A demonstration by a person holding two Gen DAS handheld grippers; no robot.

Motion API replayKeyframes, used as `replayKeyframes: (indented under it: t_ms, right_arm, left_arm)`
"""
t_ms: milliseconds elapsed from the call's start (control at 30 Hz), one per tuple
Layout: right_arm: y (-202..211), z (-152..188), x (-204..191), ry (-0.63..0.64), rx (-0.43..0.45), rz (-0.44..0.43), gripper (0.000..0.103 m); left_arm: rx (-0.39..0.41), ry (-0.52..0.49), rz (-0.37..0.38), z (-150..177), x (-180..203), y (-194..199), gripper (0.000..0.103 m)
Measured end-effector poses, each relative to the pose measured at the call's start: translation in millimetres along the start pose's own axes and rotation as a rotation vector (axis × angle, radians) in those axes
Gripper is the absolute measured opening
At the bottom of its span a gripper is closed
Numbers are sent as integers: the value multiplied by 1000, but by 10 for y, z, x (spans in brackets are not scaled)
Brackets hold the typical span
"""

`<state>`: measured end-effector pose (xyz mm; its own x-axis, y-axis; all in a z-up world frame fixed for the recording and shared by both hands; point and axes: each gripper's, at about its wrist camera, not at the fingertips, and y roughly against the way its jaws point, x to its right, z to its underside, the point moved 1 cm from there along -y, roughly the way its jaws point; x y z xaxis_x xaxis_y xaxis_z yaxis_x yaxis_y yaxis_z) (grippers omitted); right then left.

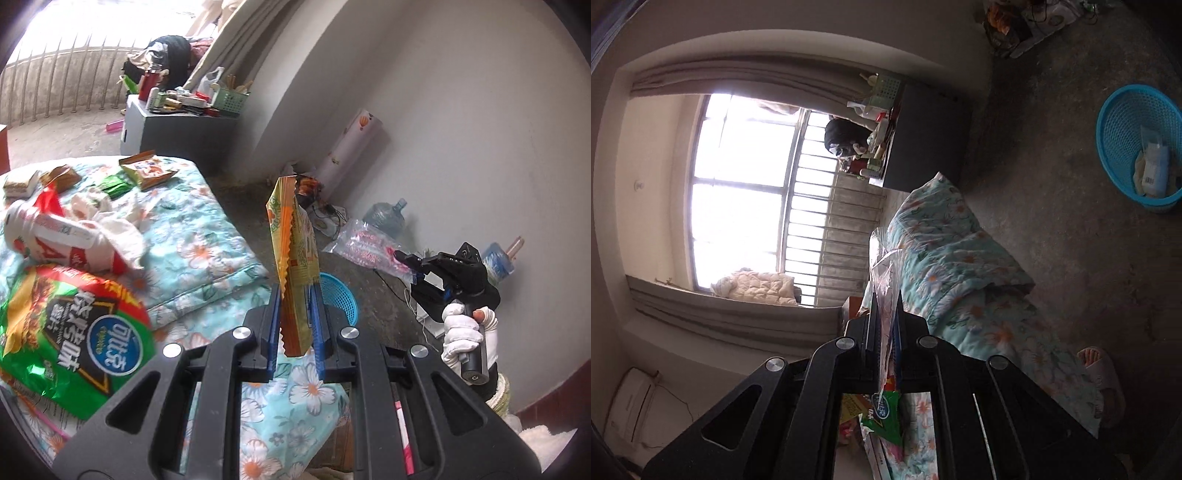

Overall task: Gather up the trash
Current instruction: 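Carry the orange packet and clear bag over the wastebasket and open both grippers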

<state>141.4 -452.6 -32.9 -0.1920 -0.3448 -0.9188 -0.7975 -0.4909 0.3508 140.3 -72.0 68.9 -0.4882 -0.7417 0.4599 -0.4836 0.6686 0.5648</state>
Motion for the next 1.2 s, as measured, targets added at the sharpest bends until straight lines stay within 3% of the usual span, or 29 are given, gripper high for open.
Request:
replayKeyframes:
  t_ms: [233,400,733,1033,1100,1133,1167,1200]
  right_arm:
    - [755,-186,576,16,197,172,6]
    - [1052,-328,1033,-45,266,228,6]
    - [907,-699,1849,-173,323,354,6]
    - [686,-1233,2589,-295,341,451,6]
    - [594,-1358,2726,-317,339,457,10]
    - [538,-1416,2803,-328,339,460,10]
    - [466,-1473,2884,-331,331,459,21]
    - [358,-1539,2997,-333,300,468,40]
  left_arm:
    - [-122,-152,52,-189,770,-887,14]
    - [-238,-220,65,-171,1204,-1731,14]
    - [-431,-299,46,16,1619,-3392,14]
    - [-522,-298,12,116,1649,-4458,14]
    - [-539,-274,17,144,1628,-4679,14]
    - [-561,-254,25,164,1604,-4805,19]
    - [-591,-233,29,194,1573,-4919,32]
    - [-606,-211,24,210,1537,-5024,38]
